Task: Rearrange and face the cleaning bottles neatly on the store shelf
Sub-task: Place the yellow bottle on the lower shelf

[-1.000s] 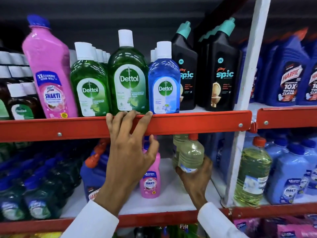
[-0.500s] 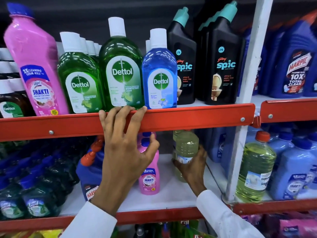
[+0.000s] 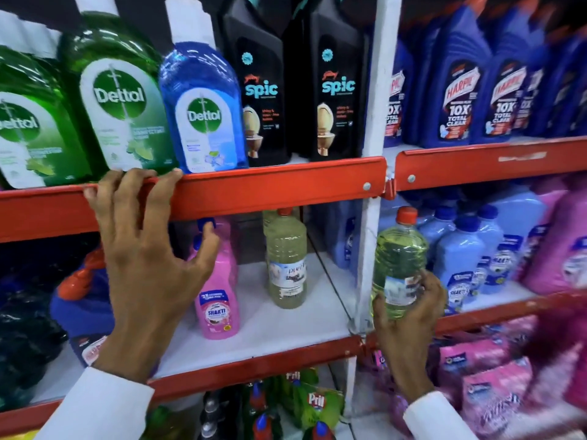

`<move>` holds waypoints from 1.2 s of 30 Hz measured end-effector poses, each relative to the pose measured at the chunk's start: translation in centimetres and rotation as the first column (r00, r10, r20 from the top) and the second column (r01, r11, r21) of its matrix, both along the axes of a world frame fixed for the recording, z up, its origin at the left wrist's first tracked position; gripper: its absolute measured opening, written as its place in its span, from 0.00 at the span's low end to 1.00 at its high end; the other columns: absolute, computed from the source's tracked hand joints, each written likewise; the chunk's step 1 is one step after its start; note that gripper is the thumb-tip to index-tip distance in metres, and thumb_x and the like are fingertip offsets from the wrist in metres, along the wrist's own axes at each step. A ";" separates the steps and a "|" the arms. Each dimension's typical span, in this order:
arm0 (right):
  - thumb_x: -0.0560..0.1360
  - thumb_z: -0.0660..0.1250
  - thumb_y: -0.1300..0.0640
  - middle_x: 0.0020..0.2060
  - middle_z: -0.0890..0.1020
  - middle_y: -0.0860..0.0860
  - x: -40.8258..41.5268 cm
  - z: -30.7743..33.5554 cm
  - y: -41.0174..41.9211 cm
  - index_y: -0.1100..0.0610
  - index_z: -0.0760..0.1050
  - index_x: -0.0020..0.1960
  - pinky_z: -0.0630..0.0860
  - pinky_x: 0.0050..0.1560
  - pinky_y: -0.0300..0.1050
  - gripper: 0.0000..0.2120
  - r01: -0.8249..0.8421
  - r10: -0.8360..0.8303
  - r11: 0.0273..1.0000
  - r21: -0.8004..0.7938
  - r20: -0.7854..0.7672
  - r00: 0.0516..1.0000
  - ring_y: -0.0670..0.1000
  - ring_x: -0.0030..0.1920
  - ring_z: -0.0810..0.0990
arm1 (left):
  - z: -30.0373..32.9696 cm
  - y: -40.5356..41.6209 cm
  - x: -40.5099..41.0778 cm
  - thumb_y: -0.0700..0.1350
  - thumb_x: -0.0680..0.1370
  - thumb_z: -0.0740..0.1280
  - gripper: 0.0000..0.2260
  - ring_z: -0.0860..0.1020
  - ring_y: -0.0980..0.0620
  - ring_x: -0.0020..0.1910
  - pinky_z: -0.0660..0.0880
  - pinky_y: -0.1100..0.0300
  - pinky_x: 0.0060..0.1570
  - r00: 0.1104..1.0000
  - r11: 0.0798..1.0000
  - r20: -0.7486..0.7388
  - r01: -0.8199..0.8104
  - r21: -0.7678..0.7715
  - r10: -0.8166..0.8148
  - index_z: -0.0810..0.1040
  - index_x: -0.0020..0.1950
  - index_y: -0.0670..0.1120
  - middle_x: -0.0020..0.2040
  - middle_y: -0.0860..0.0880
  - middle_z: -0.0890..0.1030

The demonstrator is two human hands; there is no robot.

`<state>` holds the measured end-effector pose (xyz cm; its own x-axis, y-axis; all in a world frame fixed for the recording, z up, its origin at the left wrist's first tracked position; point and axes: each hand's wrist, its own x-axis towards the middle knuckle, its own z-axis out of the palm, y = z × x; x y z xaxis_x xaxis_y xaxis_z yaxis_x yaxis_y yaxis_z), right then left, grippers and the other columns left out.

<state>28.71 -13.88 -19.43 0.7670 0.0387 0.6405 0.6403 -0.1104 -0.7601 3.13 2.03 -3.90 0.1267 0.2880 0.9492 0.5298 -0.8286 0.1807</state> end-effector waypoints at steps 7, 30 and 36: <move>0.57 0.81 0.60 0.52 0.80 0.59 4.6 0.1 1.1 0.57 0.68 0.61 0.80 0.49 0.51 0.36 -0.040 0.016 0.995 -0.096 -0.239 0.971 0.59 0.48 0.82 | -0.2 0.4 0.4 0.46 0.75 0.71 0.26 0.63 0.37 0.76 0.56 0.35 0.79 1.000 1.000 -0.016 0.023 -0.004 -0.024 0.73 0.72 0.43 0.69 0.35 0.72; 0.52 0.84 0.53 0.44 0.82 0.50 -6.7 7.1 -2.7 0.50 0.69 0.60 0.78 0.43 0.41 0.40 -0.160 0.160 0.982 0.097 0.012 0.987 0.51 0.40 0.82 | 0.1 0.2 0.3 0.49 0.76 0.69 0.25 0.63 0.36 0.76 0.56 0.43 0.81 0.998 0.996 0.002 0.071 -0.053 -0.071 0.73 0.72 0.44 0.70 0.37 0.73; 0.52 0.84 0.57 0.40 0.81 0.39 -8.9 5.6 2.2 0.48 0.70 0.54 0.71 0.35 0.23 0.36 -0.354 0.355 0.935 0.026 -0.065 0.933 0.34 0.37 0.81 | 0.1 0.3 -0.2 0.48 0.76 0.69 0.26 0.63 0.37 0.76 0.60 0.34 0.77 0.996 0.995 -0.026 0.084 -0.049 -0.086 0.72 0.73 0.45 0.70 0.38 0.72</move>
